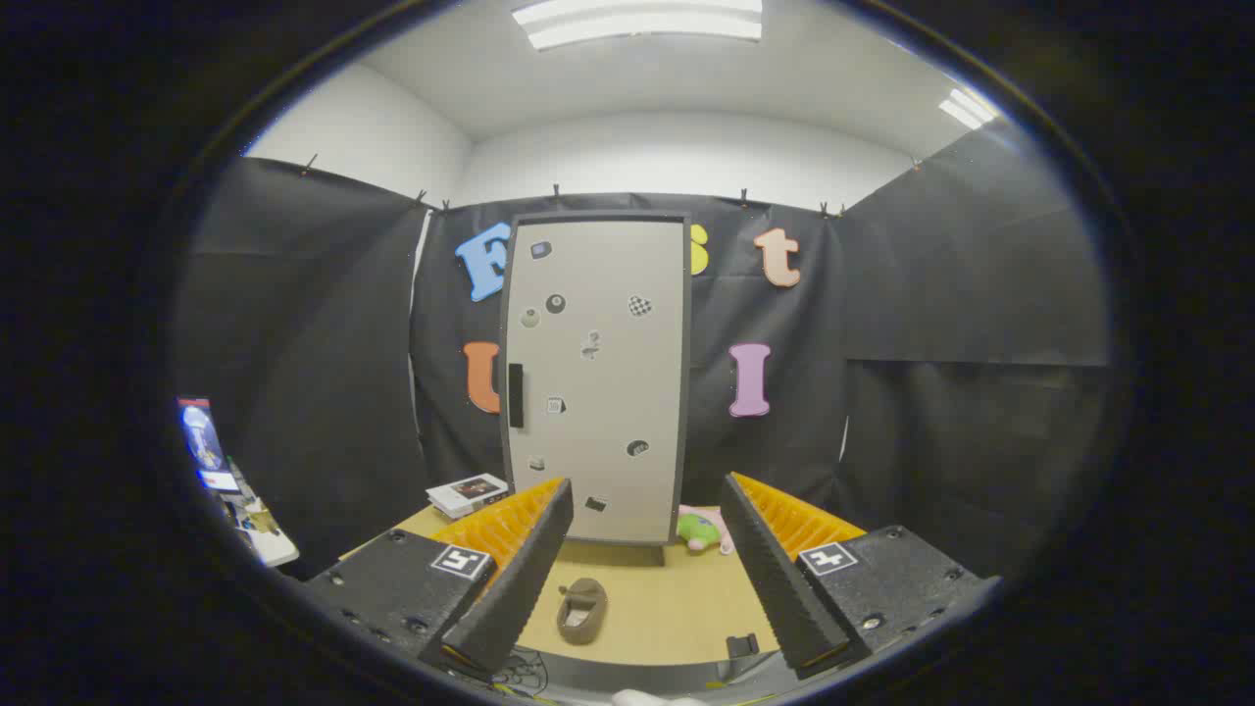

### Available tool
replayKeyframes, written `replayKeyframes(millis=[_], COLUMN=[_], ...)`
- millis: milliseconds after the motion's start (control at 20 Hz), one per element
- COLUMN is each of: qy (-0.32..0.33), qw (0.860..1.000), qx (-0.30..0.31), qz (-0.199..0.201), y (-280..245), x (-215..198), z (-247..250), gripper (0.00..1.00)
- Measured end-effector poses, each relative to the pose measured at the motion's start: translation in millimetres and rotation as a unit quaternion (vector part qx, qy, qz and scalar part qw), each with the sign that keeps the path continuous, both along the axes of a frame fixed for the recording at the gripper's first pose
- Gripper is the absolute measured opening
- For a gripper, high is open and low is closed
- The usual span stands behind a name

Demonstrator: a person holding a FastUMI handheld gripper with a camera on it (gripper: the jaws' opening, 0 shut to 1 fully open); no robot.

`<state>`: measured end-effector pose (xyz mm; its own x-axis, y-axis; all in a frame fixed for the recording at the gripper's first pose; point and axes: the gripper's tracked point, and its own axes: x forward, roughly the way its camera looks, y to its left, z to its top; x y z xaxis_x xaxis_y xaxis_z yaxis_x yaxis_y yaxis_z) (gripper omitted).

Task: Open the shoe cabinet door, grab the shoes and put them into the shoe cabinet, then close the shoe cabinet door.

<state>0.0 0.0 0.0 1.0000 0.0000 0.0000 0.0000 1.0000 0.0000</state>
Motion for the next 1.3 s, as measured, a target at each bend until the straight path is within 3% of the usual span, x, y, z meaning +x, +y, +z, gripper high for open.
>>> replayKeyframes(millis=[650,1000,1300], qy=[0.016,0.022,0.012], qw=[1.0,1.0,1.0], qx=[0.006,0.003,0.002], qz=[-0.019,-0.009,0.009], y=[29.7,89.6,150.9], x=[44.6,113.5,203.1], z=[-10.5,-12.1,-0.6], gripper=[0.99,0.99,0.99])
